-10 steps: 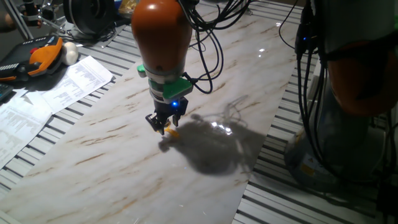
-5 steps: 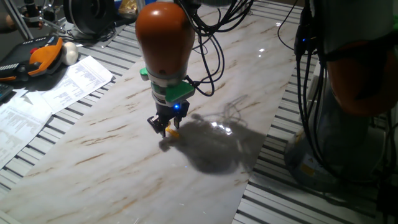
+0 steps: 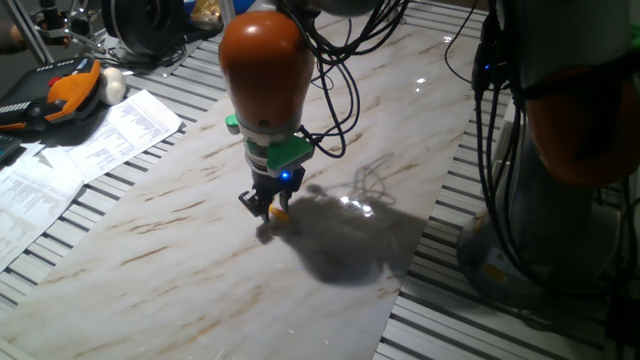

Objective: Remove the bubble ring from the ball

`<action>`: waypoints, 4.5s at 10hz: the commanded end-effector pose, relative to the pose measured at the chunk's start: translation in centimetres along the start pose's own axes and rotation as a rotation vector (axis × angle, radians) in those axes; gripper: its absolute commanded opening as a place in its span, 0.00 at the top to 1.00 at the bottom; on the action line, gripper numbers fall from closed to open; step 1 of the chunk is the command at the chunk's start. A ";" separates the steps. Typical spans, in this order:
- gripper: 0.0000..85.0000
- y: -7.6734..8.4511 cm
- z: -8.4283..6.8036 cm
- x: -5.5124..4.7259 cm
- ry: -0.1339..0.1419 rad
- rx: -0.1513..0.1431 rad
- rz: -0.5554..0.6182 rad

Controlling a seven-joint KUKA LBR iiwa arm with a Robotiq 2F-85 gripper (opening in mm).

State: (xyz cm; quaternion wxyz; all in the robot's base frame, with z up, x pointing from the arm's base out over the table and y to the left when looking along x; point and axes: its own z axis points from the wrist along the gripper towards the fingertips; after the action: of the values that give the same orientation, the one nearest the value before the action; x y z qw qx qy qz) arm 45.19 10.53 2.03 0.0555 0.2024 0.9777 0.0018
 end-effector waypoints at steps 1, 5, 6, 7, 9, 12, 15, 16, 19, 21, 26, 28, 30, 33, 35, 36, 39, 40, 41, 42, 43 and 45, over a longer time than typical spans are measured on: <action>0.60 0.0 0.0 0.0 0.001 0.003 -0.005; 1.00 0.0 -0.2 0.0 0.013 -0.002 -0.023; 1.00 -0.1 -0.2 0.0 0.016 -0.011 -0.023; 1.00 -0.2 -0.4 0.0 0.019 -0.018 -0.024; 1.00 -0.1 -1.0 -0.1 0.020 -0.016 -0.018; 1.00 -0.2 -1.9 -0.4 0.021 0.005 -0.018; 1.00 -0.3 -3.3 -0.8 0.034 0.025 -0.016; 1.00 -0.3 -3.8 -0.9 0.040 0.028 -0.015; 1.00 -0.6 -4.9 -1.5 0.054 0.037 -0.020; 1.00 -1.3 -5.3 -2.4 0.056 0.042 -0.037; 1.00 -3.4 -5.8 -5.8 0.061 0.033 -0.078; 1.00 -3.7 -5.7 -7.0 0.055 0.033 -0.084; 1.00 -3.7 -5.2 -8.6 0.051 0.035 -0.096; 1.00 -3.0 -4.5 -10.5 0.062 0.027 -0.097; 1.00 -2.6 -4.5 -11.6 0.065 0.042 -0.093; 1.00 -2.8 -4.2 -12.2 0.070 0.032 -0.099; 1.00 -2.7 -3.6 -12.6 0.067 0.039 -0.098; 1.00 -2.7 -3.4 -12.6 0.069 0.040 -0.093; 1.00 -2.7 -3.1 -12.6 0.065 0.040 -0.092; 1.00 -2.8 -2.8 -12.6 0.062 0.036 -0.088; 1.00 -2.8 -2.4 -12.6 0.054 0.044 -0.091; 0.80 -2.9 -2.0 -12.5 0.054 0.048 -0.076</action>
State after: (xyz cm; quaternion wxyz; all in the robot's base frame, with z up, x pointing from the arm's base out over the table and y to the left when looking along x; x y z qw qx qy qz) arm 55.20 2.90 5.29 0.0238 0.1666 0.9856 -0.0191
